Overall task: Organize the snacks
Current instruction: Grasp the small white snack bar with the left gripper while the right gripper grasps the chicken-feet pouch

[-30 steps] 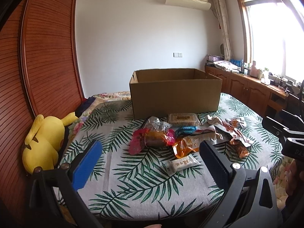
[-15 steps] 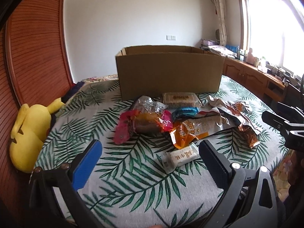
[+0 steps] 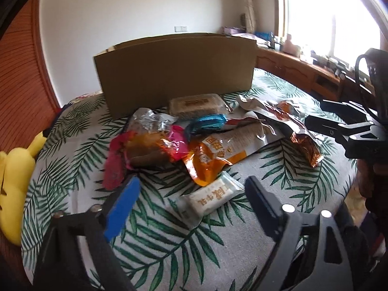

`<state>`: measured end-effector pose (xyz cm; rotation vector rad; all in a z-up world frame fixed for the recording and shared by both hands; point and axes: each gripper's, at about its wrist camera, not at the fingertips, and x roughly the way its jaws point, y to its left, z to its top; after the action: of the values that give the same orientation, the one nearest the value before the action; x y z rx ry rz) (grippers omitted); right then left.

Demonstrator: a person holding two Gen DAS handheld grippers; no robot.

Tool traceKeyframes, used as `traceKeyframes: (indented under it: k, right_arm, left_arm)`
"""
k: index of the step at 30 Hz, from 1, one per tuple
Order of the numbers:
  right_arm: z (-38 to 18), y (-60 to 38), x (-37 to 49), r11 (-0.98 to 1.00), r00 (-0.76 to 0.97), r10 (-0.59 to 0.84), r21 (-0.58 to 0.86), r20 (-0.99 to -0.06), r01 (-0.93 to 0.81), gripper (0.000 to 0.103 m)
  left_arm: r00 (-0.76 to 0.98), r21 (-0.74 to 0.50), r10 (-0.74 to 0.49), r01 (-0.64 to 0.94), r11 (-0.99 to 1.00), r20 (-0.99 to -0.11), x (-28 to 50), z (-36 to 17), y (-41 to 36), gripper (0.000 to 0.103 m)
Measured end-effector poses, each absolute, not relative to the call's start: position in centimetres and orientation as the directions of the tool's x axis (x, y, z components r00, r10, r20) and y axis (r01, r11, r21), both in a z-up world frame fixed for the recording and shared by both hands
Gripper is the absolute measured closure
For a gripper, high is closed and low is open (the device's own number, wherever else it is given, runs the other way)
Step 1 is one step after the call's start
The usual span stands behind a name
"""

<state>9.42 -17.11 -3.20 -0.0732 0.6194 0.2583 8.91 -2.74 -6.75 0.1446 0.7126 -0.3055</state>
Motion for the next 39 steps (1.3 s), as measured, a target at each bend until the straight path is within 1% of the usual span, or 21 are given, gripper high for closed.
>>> traceKeyframes:
  k: [2, 4, 5, 8, 9, 10, 15, 17, 22, 27, 30, 32, 33, 34, 35, 37, 39]
  right_arm:
    - [-3.3, -17.2, 9.5, 0.965, 0.778, 0.222, 0.016, -0.588, -0.263, 0.003]
    - [-3.3, -17.2, 9.5, 0.964, 0.774, 0.228, 0.023, -0.590, -0.266, 0.003]
    - [-3.3, -17.2, 9.4, 0.963, 0.774, 0.229, 0.024, -0.590, -0.267, 0.003]
    - [-3.3, -17.1, 9.3, 0.963, 0.774, 0.229, 0.023, -0.590, -0.268, 0.003]
    - [-3.4, -17.1, 9.3, 0.963, 0.774, 0.228, 0.021, -0.590, -0.268, 0.003]
    - [-3.4, -17.1, 9.3, 0.963, 0.774, 0.228, 0.022, -0.591, -0.268, 0.003]
    - [-3.7, -17.0, 9.4, 0.962, 0.769, 0.231, 0.025, -0.596, -0.270, 0.003]
    - [-3.7, -17.0, 9.5, 0.962, 0.767, 0.233, 0.026, -0.597, -0.272, 0.003]
    - [-3.7, -17.3, 9.5, 0.963, 0.767, 0.235, 0.037, -0.597, -0.267, 0.003]
    - [-3.7, -17.9, 9.6, 0.965, 0.767, 0.232, 0.040, -0.599, -0.260, 0.003]
    - [-3.6, -18.0, 9.7, 0.965, 0.765, 0.232, 0.043, -0.600, -0.259, 0.003]
    - [-3.5, -18.0, 9.9, 0.964, 0.763, 0.236, 0.044, -0.602, -0.263, 0.003]
    - [-3.5, -17.9, 10.0, 0.962, 0.760, 0.241, 0.045, -0.603, -0.269, 0.003]
    - [-3.4, -17.8, 10.2, 0.960, 0.757, 0.246, 0.046, -0.606, -0.275, 0.006]
    - [-3.3, -17.7, 10.4, 0.958, 0.752, 0.253, 0.048, -0.609, -0.283, 0.007]
    - [-3.3, -17.4, 11.1, 0.952, 0.737, 0.269, 0.053, -0.621, -0.303, 0.014]
    - [-3.2, -17.1, 11.9, 0.943, 0.714, 0.288, 0.058, -0.638, -0.329, 0.018]
  left_arm:
    - [0.710, 0.035, -0.239, 0.348, 0.937, -0.663, 9.3, -6.6, -3.1, 0.017]
    - [0.704, 0.028, -0.259, 0.367, 0.930, -0.661, 9.6, -6.4, -3.2, 0.023]
    - [0.698, 0.021, -0.273, 0.382, 0.924, -0.662, 9.8, -6.3, -3.3, 0.024]
    - [0.681, 0.018, -0.295, 0.412, 0.911, -0.670, 10.0, -6.3, -3.5, 0.034]
    - [0.676, 0.022, -0.290, 0.413, 0.911, -0.677, 10.2, -6.4, -3.6, 0.042]
    - [0.667, 0.022, -0.286, 0.413, 0.911, -0.688, 10.3, -6.6, -3.7, 0.043]
    - [0.639, 0.016, -0.292, 0.430, 0.903, -0.712, 10.4, -7.2, -3.8, 0.043]
    - [0.606, -0.004, -0.309, 0.450, 0.893, -0.733, 10.4, -7.6, -3.8, 0.043]
    - [0.573, -0.038, -0.339, 0.471, 0.881, -0.746, 9.6, -7.7, -3.7, 0.043]
    - [0.561, -0.021, -0.337, 0.494, 0.869, -0.756, 8.3, -7.9, -4.1, 0.040]
    - [0.562, -0.022, -0.335, 0.491, 0.871, -0.757, 8.4, -7.8, -4.0, 0.041]
    - [0.558, -0.038, -0.339, 0.481, 0.876, -0.757, 8.8, -7.8, -3.8, 0.046]
    - [0.564, -0.034, -0.333, 0.474, 0.880, -0.755, 8.8, -7.8, -4.0, 0.056]
    - [0.578, -0.022, -0.320, 0.462, 0.887, -0.751, 8.9, -7.8, -3.9, 0.071]
    - [0.585, -0.022, -0.316, 0.454, 0.891, -0.747, 9.0, -7.8, -3.8, 0.078]
    - [0.588, -0.039, -0.321, 0.440, 0.897, -0.742, 9.0, -7.8, -3.4, 0.084]
    - [0.590, -0.059, -0.325, 0.424, 0.904, -0.739, 8.9, -7.8, -2.9, 0.084]
